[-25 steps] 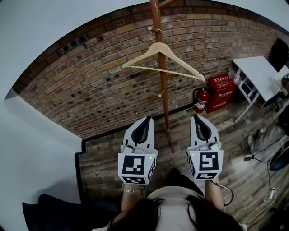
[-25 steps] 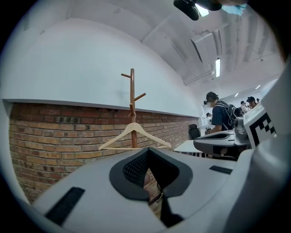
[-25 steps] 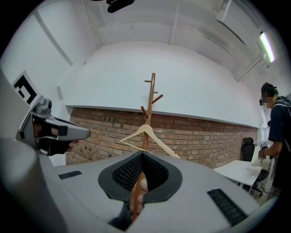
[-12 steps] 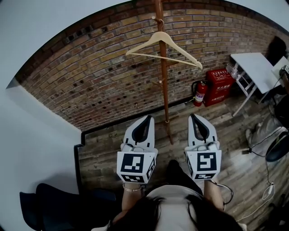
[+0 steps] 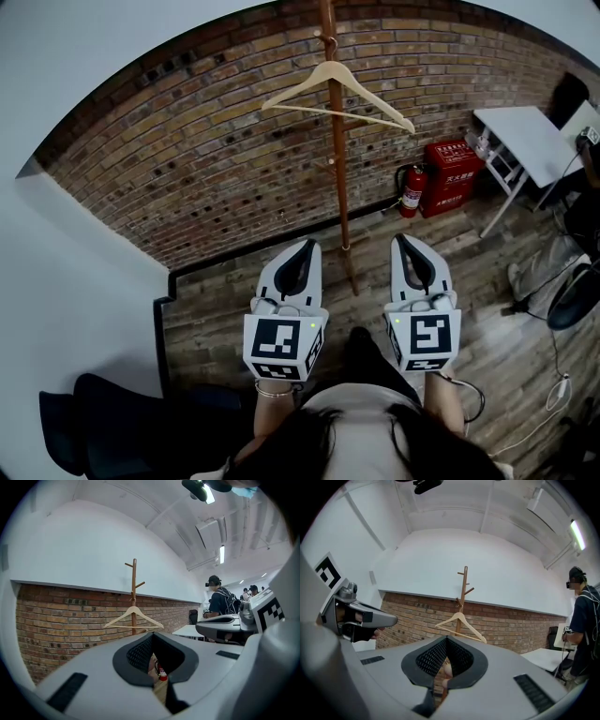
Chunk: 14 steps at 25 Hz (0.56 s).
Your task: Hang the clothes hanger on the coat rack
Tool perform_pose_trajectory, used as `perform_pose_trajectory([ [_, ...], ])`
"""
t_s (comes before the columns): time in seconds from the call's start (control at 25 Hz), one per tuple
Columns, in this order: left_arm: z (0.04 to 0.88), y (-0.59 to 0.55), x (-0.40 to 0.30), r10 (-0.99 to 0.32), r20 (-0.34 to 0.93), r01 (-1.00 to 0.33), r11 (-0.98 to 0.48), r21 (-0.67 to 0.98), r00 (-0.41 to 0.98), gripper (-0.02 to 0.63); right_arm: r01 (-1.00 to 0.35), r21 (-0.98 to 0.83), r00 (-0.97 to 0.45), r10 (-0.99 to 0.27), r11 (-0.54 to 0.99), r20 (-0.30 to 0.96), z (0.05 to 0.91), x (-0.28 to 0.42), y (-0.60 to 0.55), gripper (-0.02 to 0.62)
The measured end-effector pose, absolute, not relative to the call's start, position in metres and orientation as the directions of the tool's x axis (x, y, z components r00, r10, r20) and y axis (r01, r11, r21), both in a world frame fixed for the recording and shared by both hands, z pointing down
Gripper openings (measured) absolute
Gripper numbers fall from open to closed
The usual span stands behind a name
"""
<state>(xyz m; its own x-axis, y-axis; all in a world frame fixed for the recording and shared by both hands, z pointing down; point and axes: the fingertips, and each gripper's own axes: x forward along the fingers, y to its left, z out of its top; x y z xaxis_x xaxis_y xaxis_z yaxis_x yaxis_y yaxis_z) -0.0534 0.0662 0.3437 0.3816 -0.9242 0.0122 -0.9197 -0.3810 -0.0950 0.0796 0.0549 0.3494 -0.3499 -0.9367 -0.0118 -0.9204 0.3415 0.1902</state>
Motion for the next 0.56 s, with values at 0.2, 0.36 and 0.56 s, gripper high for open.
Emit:
perform_pose_trajectory([
  [0.2, 0.348, 0.076, -0.052, -0.921, 0.018, -0.916, -0.39, -0.093, 0.39, 0.009, -0.917, 0.204, -0.352, -0.936, 0.343, -0.007, 0.35, 0.078, 0.066, 0.035],
  [0.36, 0.35, 0.081, -0.051, -0.918, 0.023, -0.913, -0.396, -0.101, 0.396, 0.011, -0.915, 0.213, -0.352, -0.936, 0.343, -0.005, 0.35, 0.077, 0.071, 0.036],
  [0.56, 0.354, 0.086, -0.052, -0.919, 0.028, -0.911, -0.394, -0.124, 0.394, 0.011, -0.909, 0.223, -0.362, -0.932, 0.352, -0.004, 0.351, 0.075, 0.077, 0.036],
])
